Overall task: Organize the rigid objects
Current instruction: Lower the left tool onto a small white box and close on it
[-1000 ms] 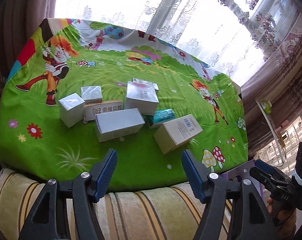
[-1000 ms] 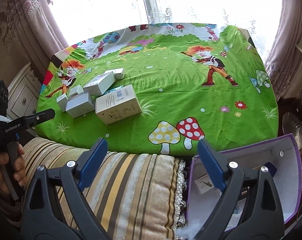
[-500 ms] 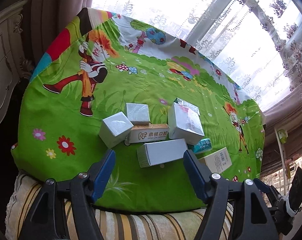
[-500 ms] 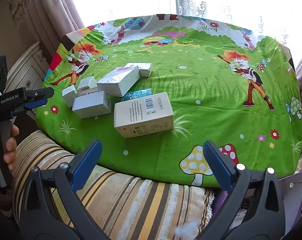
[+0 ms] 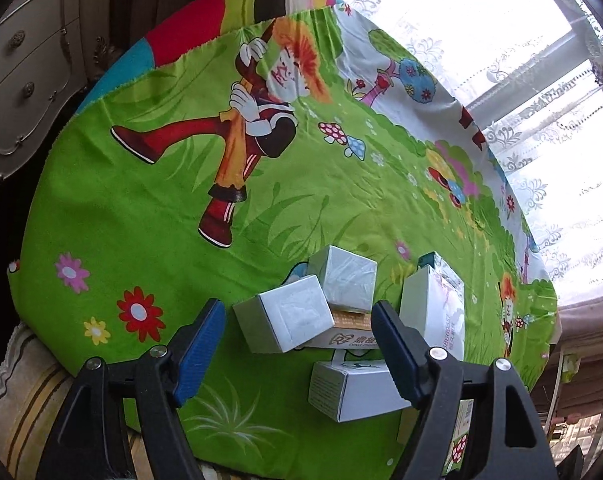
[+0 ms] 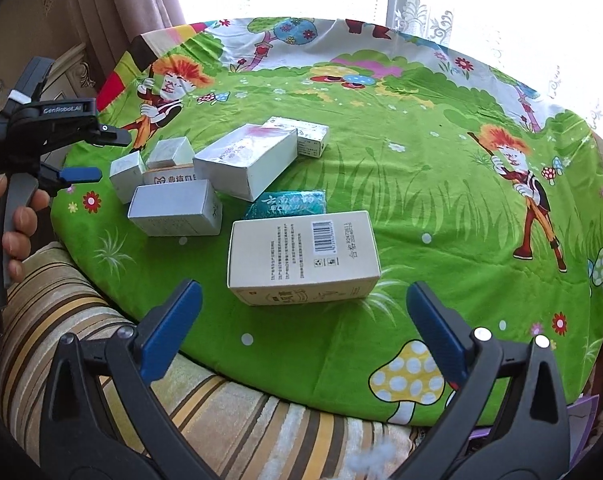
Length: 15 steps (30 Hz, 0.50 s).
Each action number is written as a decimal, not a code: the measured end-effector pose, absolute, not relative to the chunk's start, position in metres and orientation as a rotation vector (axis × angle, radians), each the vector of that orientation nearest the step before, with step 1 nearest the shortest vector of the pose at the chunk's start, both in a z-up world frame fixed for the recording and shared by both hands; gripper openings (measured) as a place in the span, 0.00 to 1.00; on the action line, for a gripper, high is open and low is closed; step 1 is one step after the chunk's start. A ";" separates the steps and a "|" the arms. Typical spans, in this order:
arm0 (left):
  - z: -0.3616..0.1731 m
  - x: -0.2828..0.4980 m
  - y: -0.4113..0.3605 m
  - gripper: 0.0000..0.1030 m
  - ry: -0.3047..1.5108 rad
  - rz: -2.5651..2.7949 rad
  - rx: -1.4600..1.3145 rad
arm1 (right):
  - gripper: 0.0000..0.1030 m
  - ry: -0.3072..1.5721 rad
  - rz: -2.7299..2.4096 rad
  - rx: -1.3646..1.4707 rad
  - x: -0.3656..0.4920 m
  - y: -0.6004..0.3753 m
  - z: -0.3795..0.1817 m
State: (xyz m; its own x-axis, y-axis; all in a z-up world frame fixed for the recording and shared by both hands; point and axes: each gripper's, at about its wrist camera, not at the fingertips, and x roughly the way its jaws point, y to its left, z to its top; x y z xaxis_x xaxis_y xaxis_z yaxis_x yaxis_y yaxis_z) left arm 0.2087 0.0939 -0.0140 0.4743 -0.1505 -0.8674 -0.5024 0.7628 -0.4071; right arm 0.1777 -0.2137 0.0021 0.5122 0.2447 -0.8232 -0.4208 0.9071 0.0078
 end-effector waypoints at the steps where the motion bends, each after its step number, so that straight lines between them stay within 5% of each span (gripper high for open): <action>1: -0.017 0.211 0.092 0.74 1.087 0.250 -0.696 | 1.00 0.954 0.405 -0.212 0.179 -0.212 0.001; 12: -0.045 0.218 0.091 0.73 1.149 0.313 -0.668 | 1.00 0.987 0.408 -0.228 0.193 -0.212 -0.011; 15: -0.043 0.215 0.090 0.61 1.123 0.281 -0.659 | 1.00 0.987 0.428 -0.225 0.193 -0.208 -0.011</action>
State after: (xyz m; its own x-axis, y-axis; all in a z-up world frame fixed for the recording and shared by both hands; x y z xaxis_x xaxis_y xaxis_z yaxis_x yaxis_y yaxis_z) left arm 0.2150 0.0903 -0.0425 0.4231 -0.1135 -0.8990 -0.5234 0.7793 -0.3447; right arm 0.1932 -0.2076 -0.0110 0.4776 0.2466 -0.8432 -0.4468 0.8946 0.0086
